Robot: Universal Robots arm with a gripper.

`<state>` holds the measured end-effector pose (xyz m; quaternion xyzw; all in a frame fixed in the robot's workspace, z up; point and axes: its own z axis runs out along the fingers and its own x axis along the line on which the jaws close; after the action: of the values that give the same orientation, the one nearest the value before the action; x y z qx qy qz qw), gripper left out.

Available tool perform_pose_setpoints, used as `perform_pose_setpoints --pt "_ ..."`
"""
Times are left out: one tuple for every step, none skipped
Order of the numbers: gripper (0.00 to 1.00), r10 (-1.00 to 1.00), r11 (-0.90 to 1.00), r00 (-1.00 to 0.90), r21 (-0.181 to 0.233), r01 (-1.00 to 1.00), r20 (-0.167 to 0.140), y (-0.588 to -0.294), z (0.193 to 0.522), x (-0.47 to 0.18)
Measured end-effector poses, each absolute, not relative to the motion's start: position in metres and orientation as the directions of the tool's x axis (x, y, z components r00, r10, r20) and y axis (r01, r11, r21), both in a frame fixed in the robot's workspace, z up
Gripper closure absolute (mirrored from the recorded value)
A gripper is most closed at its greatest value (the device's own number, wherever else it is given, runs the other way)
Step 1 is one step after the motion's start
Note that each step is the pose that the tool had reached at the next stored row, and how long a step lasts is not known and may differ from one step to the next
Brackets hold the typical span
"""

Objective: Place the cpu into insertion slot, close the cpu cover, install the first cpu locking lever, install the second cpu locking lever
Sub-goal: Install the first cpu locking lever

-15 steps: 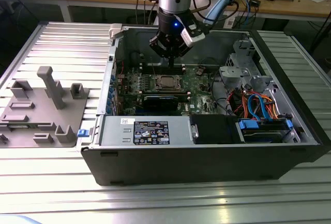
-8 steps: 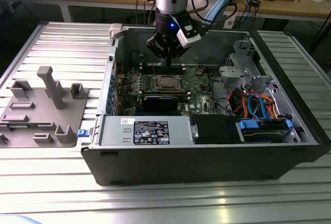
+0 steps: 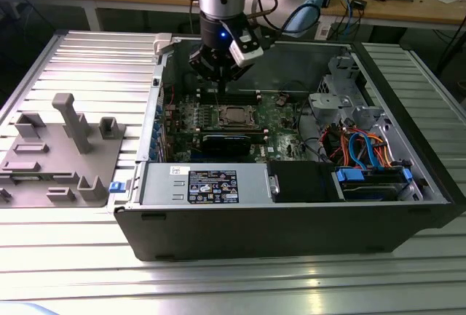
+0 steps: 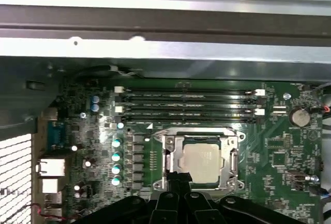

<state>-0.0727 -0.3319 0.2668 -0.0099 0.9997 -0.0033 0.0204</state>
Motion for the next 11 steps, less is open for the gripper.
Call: perform_pose_setpoints --pt "0.89 -0.020 1.000 -0.999 -0.007 -0.019 -0.041 -0.332 0.267 -0.077" --pt "0.89 -0.020 1.000 -0.999 -0.007 -0.020 -0.041 -0.332 0.266 -0.083" --pt "0.89 -0.020 1.000 -0.999 -0.007 -0.020 -0.041 -0.332 0.266 -0.085" --pt "0.89 -0.020 1.000 -0.999 -0.007 -0.020 -0.041 -0.332 0.266 -0.088" --pt "0.89 -0.020 1.000 -0.999 -0.007 -0.020 -0.041 -0.332 0.265 -0.090" --pt "0.89 -0.020 1.000 -0.999 -0.007 -0.020 -0.041 -0.332 0.265 -0.092" --pt "0.89 -0.020 1.000 -0.999 -0.007 -0.020 -0.041 -0.331 0.265 -0.094" --pt "0.89 -0.020 1.000 -0.999 -0.007 -0.020 -0.041 -0.330 0.265 -0.095" --pt "0.89 -0.020 1.000 -0.999 -0.007 -0.020 -0.041 -0.329 0.264 -0.096" --pt "0.89 -0.020 1.000 -0.999 -0.007 -0.020 -0.041 -0.329 0.264 -0.097" --pt "0.89 -0.020 1.000 -0.999 -0.006 -0.020 -0.041 -0.327 0.264 -0.098"
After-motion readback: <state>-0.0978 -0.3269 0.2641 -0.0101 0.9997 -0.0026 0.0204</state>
